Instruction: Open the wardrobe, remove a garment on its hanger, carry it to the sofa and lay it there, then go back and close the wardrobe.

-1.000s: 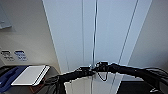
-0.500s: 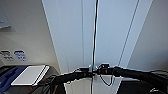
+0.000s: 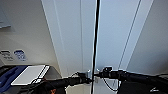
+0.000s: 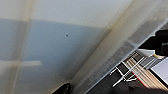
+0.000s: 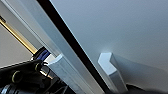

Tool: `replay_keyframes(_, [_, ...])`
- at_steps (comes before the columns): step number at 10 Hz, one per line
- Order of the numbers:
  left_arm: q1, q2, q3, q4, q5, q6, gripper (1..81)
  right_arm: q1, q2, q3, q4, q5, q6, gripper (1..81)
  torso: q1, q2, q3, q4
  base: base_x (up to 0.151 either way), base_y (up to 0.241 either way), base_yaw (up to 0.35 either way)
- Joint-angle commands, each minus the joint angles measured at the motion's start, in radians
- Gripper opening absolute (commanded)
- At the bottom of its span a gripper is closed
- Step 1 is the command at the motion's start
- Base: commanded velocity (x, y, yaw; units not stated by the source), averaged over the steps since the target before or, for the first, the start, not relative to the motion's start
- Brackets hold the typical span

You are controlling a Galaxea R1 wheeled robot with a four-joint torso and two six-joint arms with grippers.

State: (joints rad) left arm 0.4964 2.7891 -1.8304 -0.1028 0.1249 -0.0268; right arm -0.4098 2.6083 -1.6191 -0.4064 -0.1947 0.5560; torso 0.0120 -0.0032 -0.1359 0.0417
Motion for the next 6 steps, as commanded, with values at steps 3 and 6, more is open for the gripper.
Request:
replay_keyframes(3, [0.066,-0.375,0.684,0.081,-0.014,0.005,81.1,-0.007,-0.153,0.405,0.028,0.053,0.015,81.1,0.0,0.001,0.0,0.0,0.0,0.0,0.0])
replay_keyframes(6, [0.151,-0.587,0.871,0.135,-0.033,0.005,81.1,-0.086,-0.317,0.568,-0.031,0.078,0.015,81.1,0.001,0.001,0.0,0.0,0.0,0.0,0.0])
